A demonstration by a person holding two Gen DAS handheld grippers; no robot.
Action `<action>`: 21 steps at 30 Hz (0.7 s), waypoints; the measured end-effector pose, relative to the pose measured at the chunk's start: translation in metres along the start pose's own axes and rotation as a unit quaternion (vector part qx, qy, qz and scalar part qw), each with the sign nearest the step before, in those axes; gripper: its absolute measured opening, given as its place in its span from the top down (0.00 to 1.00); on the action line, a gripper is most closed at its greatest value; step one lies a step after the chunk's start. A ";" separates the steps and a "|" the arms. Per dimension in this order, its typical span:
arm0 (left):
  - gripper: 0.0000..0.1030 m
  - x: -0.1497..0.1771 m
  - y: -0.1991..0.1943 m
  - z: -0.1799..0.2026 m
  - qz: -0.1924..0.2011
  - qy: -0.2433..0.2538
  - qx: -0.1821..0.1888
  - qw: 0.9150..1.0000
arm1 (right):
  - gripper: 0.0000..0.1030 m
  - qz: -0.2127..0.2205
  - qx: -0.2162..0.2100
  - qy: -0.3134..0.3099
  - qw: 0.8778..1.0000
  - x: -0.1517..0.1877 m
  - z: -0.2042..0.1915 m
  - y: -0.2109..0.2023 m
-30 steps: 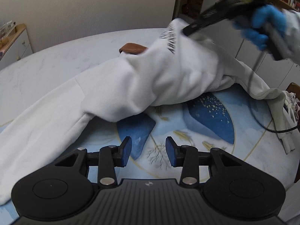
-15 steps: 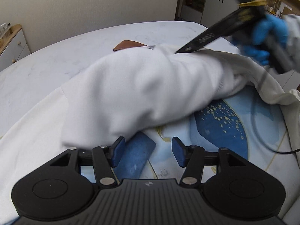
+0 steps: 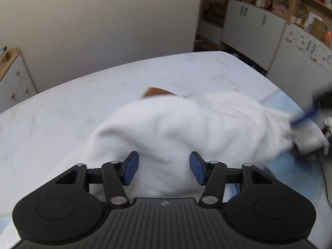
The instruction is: Fold clothes
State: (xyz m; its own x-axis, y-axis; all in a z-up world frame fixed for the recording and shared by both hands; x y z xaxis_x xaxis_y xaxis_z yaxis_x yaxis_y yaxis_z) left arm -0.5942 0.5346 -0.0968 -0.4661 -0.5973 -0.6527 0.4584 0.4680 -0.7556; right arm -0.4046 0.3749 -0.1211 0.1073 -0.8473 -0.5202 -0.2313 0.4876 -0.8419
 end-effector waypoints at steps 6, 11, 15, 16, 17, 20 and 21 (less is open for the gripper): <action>0.47 -0.003 0.038 -0.020 -0.036 0.000 -0.019 0.999 | 0.00 0.026 -0.008 0.072 0.997 -0.020 -0.002 0.028; 0.48 0.005 0.023 -0.028 -0.026 -0.015 -0.011 0.999 | 0.00 0.027 -0.013 0.076 0.997 -0.028 0.000 0.025; 0.48 0.019 -0.018 -0.031 0.000 -0.017 0.016 1.000 | 0.00 0.021 -0.030 0.056 0.998 -0.023 -0.003 0.009; 0.48 0.028 -0.026 -0.031 -0.001 -0.017 0.019 1.000 | 0.00 0.020 -0.033 0.048 0.998 -0.019 -0.007 0.003; 0.48 0.037 -0.032 -0.029 -0.003 -0.017 0.020 1.000 | 0.00 0.019 -0.035 0.040 0.998 -0.015 -0.012 -0.003; 0.48 0.069 -0.047 -0.023 -0.013 -0.017 0.024 0.999 | 0.00 0.015 -0.044 0.027 0.999 -0.005 -0.026 -0.013; 0.48 0.080 -0.050 -0.018 -0.018 -0.018 0.024 0.999 | 0.00 0.010 -0.050 0.025 0.998 -0.002 -0.033 -0.010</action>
State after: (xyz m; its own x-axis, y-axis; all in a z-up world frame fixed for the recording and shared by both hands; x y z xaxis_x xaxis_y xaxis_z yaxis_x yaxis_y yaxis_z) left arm -0.6684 0.4753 -0.1125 -0.4563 -0.6359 -0.6224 0.4777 0.4151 -0.7743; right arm -0.4343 0.3653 -0.1071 0.0536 -0.8482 -0.5270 -0.3290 0.4833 -0.8113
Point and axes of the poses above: each gripper's, at about its wrist camera, not at the fingertips, and y roughly the way its jaws point, z to its right, x to its underside, the point moved 9 cm from there along y, roughly the way its jaws point, and after that the axes turned 1 degree about z, right-handed, at the moved point
